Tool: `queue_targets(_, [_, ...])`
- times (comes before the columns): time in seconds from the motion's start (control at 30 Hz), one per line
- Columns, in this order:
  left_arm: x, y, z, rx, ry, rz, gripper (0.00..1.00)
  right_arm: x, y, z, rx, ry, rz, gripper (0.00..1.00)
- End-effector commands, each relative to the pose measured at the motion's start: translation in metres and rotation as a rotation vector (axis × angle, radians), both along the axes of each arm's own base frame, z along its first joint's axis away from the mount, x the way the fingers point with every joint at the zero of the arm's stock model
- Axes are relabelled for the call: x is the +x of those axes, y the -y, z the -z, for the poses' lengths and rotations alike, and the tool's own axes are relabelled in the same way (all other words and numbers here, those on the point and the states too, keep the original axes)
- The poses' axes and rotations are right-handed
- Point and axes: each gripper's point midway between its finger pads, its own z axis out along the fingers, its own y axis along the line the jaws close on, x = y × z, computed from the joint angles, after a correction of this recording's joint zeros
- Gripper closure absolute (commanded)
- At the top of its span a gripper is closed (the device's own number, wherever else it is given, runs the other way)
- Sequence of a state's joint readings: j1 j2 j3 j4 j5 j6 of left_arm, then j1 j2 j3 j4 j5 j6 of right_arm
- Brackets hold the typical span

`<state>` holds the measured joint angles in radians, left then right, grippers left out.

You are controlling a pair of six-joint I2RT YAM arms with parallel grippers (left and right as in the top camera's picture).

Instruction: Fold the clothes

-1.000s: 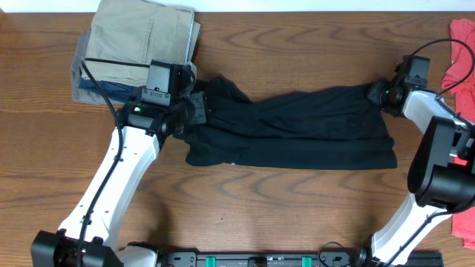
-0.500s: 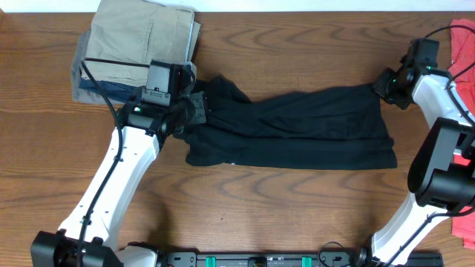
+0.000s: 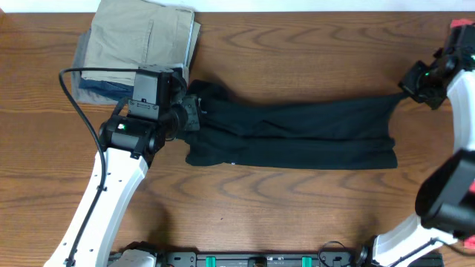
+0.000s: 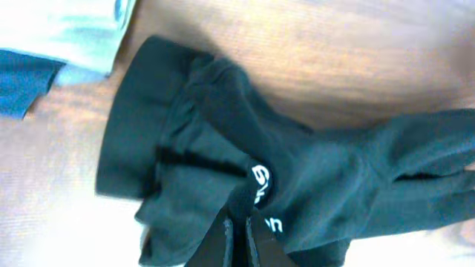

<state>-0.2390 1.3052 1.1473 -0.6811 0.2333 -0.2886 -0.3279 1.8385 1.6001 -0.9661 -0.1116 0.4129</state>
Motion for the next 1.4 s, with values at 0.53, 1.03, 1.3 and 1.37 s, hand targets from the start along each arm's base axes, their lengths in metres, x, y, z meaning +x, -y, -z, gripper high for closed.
queue_targets(0.53, [-0.051, -0.043, 0.061, 0.107, -0.363, -0.1, 0.94, -0.097, -0.013, -0.012, 0.018, -0.303, 0.021, 0.99])
queue_targets(1.03, [-0.038, -0.041, 0.129, 0.148, -0.529, -0.094, 0.94, -0.117, -0.017, 0.047, 0.024, -0.381, 0.03, 0.99])
queue_targets(1.3, [-0.012, -0.038, 0.138, 0.133, -0.457, -0.098, 0.94, -0.092, -0.01, 0.058, 0.003, -0.267, 0.037, 0.99])
queue_targets(1.37, [-0.008, -0.04, 0.135, 0.127, -0.439, -0.106, 0.94, -0.085, -0.01, 0.056, 0.017, -0.237, 0.036, 0.99])
